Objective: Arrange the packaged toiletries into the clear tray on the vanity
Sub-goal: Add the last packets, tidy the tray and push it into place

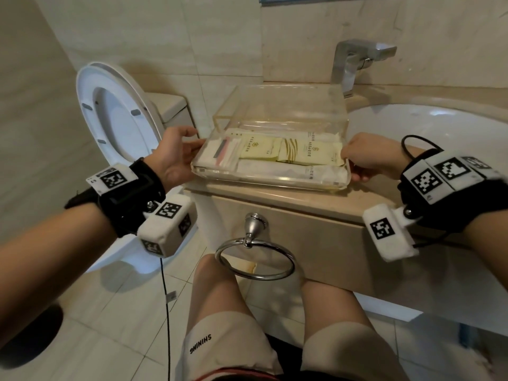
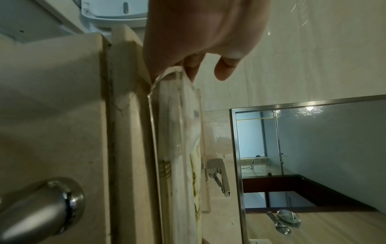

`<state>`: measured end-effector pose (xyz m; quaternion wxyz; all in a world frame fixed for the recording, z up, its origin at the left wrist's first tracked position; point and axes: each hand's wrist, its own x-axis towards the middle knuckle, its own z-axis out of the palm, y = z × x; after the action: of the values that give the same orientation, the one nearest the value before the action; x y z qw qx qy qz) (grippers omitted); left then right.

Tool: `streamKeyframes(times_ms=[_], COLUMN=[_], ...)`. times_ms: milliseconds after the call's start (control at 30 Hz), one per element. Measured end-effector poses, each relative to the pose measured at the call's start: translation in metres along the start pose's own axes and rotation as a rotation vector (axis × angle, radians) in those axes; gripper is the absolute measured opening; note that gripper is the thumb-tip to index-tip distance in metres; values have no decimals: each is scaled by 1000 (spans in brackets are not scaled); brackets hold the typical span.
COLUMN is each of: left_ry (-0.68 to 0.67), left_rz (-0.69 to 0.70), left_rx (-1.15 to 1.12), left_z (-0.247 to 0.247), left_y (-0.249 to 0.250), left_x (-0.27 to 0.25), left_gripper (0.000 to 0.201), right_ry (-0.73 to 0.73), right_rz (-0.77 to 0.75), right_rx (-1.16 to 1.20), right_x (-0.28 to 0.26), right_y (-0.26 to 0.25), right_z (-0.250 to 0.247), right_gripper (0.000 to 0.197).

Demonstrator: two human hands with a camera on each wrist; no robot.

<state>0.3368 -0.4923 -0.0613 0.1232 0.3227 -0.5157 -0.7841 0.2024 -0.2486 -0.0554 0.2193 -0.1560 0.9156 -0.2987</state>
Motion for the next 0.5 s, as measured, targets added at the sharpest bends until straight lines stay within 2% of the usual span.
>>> streamKeyframes(times_ms=[500], left_ry=[-91], left_rz=[-11], left_rx=[-124], left_z=[6], left_y=[5], left_x=[3], left_gripper=[43], right_ry=[51], right_rz=[-49], right_rx=[47], right_x=[6], right_y=[-4], right_z=[-1], right_gripper=[31])
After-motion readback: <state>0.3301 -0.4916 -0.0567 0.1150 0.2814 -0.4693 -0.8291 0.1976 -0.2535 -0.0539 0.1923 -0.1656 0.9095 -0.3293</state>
